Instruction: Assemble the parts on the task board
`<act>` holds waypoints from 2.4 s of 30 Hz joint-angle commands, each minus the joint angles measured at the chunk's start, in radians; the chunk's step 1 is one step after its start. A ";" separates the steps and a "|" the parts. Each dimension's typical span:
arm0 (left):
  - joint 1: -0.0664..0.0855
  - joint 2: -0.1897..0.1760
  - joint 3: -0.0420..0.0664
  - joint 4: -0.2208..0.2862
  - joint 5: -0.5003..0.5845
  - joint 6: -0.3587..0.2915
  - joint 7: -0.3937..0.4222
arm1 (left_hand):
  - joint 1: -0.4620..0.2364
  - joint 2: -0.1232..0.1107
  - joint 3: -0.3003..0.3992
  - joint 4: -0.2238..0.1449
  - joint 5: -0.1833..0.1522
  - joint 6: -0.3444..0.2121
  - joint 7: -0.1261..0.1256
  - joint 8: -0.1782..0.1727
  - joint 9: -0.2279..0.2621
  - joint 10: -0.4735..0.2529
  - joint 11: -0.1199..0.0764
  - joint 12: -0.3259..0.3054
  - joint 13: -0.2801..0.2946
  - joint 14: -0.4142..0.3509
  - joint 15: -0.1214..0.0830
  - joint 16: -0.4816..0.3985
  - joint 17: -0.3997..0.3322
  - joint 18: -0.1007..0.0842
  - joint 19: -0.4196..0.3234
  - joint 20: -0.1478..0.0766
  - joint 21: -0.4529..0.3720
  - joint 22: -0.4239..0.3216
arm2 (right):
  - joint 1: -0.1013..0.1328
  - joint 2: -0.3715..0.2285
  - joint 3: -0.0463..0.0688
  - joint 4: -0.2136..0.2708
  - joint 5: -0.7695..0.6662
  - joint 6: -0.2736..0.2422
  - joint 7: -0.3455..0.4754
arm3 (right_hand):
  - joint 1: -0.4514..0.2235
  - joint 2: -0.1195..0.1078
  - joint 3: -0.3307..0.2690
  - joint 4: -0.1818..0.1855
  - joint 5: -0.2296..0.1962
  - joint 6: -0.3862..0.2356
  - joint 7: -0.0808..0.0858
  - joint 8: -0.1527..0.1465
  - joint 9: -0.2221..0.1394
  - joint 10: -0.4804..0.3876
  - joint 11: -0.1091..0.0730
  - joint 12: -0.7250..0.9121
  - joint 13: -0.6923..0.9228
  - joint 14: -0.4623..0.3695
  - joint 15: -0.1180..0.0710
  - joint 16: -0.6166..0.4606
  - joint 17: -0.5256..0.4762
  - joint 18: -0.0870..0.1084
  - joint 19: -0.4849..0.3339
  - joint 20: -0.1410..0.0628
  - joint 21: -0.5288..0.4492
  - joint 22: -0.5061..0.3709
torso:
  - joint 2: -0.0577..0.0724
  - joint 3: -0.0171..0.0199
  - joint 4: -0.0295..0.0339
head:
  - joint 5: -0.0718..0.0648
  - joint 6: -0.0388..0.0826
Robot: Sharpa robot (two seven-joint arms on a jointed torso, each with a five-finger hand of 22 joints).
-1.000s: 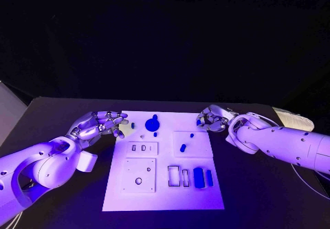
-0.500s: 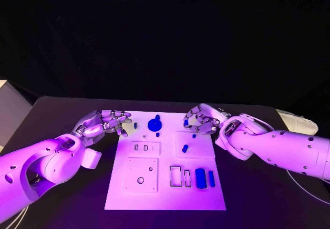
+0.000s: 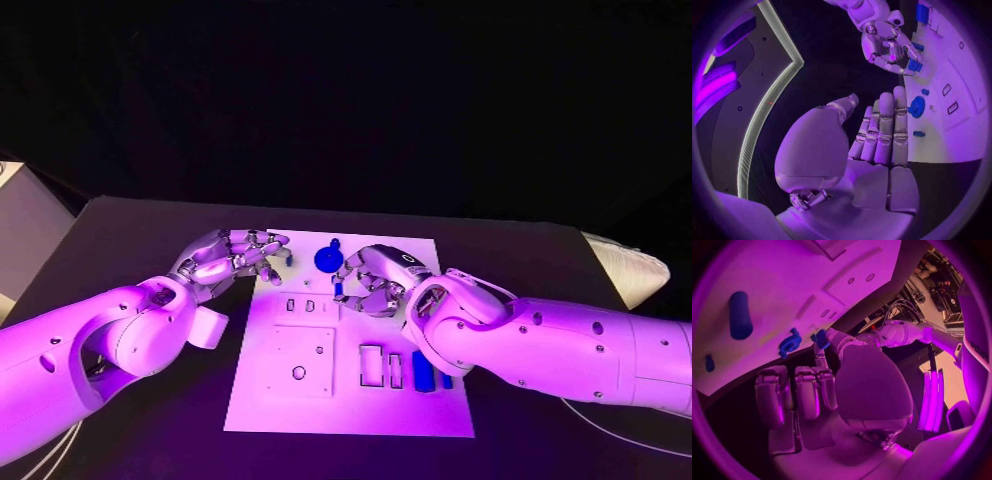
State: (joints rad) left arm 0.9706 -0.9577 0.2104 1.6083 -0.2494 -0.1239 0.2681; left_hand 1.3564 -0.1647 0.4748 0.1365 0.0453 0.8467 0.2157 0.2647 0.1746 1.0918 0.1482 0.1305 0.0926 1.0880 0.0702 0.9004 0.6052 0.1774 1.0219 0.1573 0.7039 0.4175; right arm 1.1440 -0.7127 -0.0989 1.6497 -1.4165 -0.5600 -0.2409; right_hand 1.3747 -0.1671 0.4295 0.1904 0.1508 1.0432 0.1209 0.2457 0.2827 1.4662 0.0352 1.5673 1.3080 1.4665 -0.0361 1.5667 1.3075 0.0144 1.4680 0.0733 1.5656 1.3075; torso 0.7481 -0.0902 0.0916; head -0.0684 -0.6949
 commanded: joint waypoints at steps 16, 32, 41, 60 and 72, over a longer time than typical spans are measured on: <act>-0.011 0.004 0.001 0.003 -0.007 0.016 -0.008 | 0.005 0.003 -0.003 0.002 0.004 -0.007 0.009 -0.001 0.002 -0.005 0.001 0.008 0.001 -0.010 0.000 0.006 -0.002 0.004 -0.010 0.001 0.007 0.001 | -0.048 0.086 -0.002 -0.026 -0.204 -0.027 -0.185 | -0.025 -0.010 0.002 0.006 0.003 0.013 -0.020 0.022 0.065 0.105 -0.011 0.003 0.263 0.103 -0.006 0.001 0.257 -0.014 0.103 -0.009 0.005 0.263 | 0.001 -0.0018 0.0030 | 0.007 -0.010; -0.011 0.003 0.001 0.002 -0.009 0.019 -0.009 | 0.005 0.003 -0.003 0.002 0.004 -0.007 0.009 -0.001 0.002 -0.005 0.001 0.008 0.001 -0.010 0.000 0.006 -0.002 0.004 -0.010 0.001 0.007 0.001 | -0.062 0.119 -0.003 -0.052 -0.240 -0.031 -0.199 | -0.028 -0.015 0.001 0.006 0.003 0.012 -0.020 0.023 0.065 0.105 -0.011 0.003 0.263 0.102 -0.007 0.001 0.256 -0.014 0.103 -0.009 0.005 0.263 | 0.000 -0.0006 -0.0001 | 0.017 -0.021; -0.011 0.004 0.001 0.002 -0.010 0.022 -0.010 | 0.005 0.003 -0.003 0.002 0.004 -0.007 0.009 -0.001 0.002 -0.005 0.001 0.008 0.001 -0.010 0.000 0.006 -0.002 0.004 -0.010 0.001 0.007 0.001 | -0.068 0.134 -0.003 -0.068 -0.248 -0.028 -0.205 | -0.033 -0.021 0.000 0.007 0.003 0.010 -0.020 0.025 0.066 0.105 -0.011 0.003 0.263 0.102 -0.007 0.000 0.253 -0.014 0.103 -0.010 0.005 0.263 | 0.000 -0.0001 -0.0003 | 0.018 -0.026; -0.012 0.006 0.001 0.000 -0.011 0.025 -0.011 | 0.007 0.003 -0.003 0.002 0.004 -0.008 0.010 0.000 0.003 -0.007 0.001 0.011 0.002 -0.011 0.000 0.007 -0.003 0.004 -0.011 0.002 0.009 0.003 | -0.076 0.147 -0.004 -0.089 -0.262 -0.028 -0.204 | -0.054 -0.042 -0.010 0.017 -0.019 -0.007 -0.014 0.027 0.065 0.102 -0.007 -0.001 0.260 0.101 -0.004 -0.002 0.249 -0.014 0.103 -0.008 0.005 0.263 | 0.000 0.0001 -0.0012 | 0.019 -0.033; -0.013 0.006 0.001 -0.002 -0.011 0.028 -0.013 | 0.007 0.004 -0.003 0.002 0.004 -0.008 0.010 0.000 0.003 -0.008 0.001 0.011 0.002 -0.011 0.000 0.008 -0.003 0.004 -0.012 0.002 0.010 0.003 | -0.077 0.144 -0.004 -0.088 -0.260 -0.028 -0.191 | -0.063 -0.061 -0.035 0.027 -0.026 -0.041 -0.002 0.017 0.058 0.091 0.003 -0.014 0.249 0.099 0.004 -0.005 0.244 -0.014 0.103 -0.002 0.005 0.263 | 0.000 0.0011 -0.0023 | 0.018 -0.035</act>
State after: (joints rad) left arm 0.9580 -0.9537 0.2105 1.6057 -0.2579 -0.1159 0.2527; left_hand 1.3563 -0.1646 0.4748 0.1365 0.0453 0.8468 0.2157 0.2647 0.1766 1.0919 0.1483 0.1386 0.0936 1.0807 0.0700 0.9044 0.6034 0.1775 1.0184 0.1608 0.7107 0.4193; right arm 1.0681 -0.5683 -0.1024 1.5617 -1.6651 -0.5899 -0.4421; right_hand 1.3140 -0.2202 0.4026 0.2168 0.1275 1.0152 0.1168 0.2723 0.3441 1.4661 0.0282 1.5581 1.3078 1.4665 -0.0360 1.5666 1.3073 0.0144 1.4643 0.0699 1.5654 1.3076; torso 0.7476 -0.0896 0.0902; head -0.0500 -0.7300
